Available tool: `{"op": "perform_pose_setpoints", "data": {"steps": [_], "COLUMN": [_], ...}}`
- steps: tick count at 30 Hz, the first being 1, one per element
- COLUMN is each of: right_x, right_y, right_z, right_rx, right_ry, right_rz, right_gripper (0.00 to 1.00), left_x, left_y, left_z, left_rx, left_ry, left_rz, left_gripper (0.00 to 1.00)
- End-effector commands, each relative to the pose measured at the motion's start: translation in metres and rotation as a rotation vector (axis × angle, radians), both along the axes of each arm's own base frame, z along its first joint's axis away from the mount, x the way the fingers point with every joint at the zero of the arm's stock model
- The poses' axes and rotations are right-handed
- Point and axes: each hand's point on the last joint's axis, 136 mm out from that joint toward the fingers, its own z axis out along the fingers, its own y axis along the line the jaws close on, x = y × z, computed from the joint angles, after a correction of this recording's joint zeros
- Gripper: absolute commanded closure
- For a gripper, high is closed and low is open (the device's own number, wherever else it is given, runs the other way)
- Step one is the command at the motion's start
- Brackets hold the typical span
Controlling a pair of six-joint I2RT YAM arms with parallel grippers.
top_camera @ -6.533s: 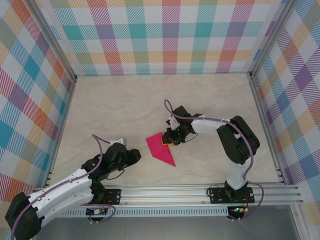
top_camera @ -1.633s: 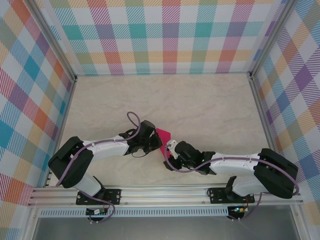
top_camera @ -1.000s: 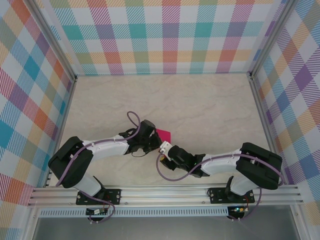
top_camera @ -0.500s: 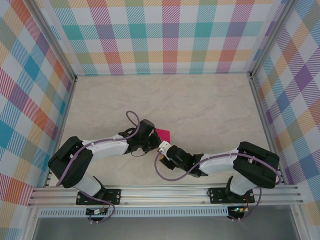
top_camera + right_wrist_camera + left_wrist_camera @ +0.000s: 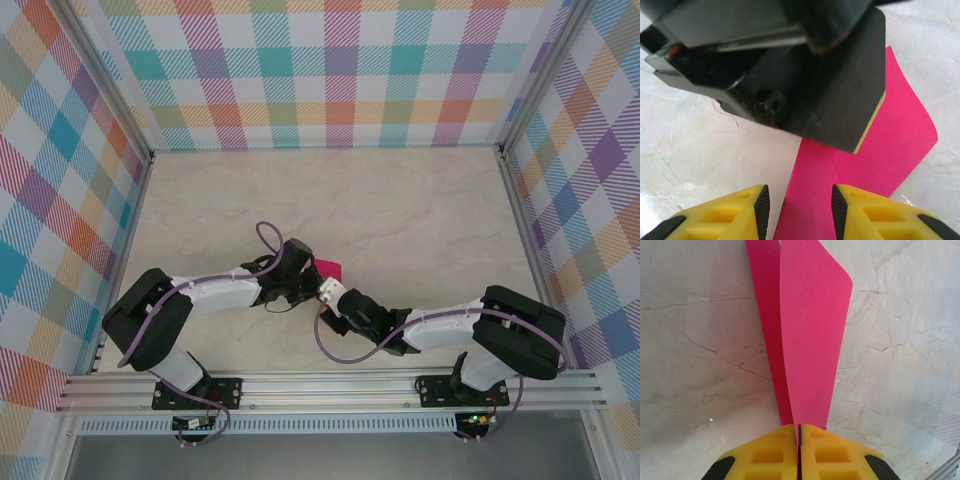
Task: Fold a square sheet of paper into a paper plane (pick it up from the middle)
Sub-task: Fold the wing for the fifth time at the center of the table.
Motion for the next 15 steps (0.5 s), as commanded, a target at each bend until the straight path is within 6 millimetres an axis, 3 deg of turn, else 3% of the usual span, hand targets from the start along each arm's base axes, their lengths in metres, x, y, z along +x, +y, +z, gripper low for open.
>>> {"op": "perform_pose_setpoints", "data": {"steps": [1,15], "right_x": [0.007,0.008], "right_y": [0.012,-0.009], "right_z": [0.006,-0.011], "right_rx": [0.019,-0.034], "right_ry": [-0.035,-0.009], "right_rz": [-0.004,-0.079], "right_gripper": [0.61,0.63], "left_x": [-0.004,-0.002], "left_y": [-0.009,-0.008], "left_z": [0.007,0.011], "left_rx": [-0.009,0.003], "left_ry": [0.000,-0.009], "left_rz": [-0.036,-0.035], "left_gripper": [0.92,0.92]}}
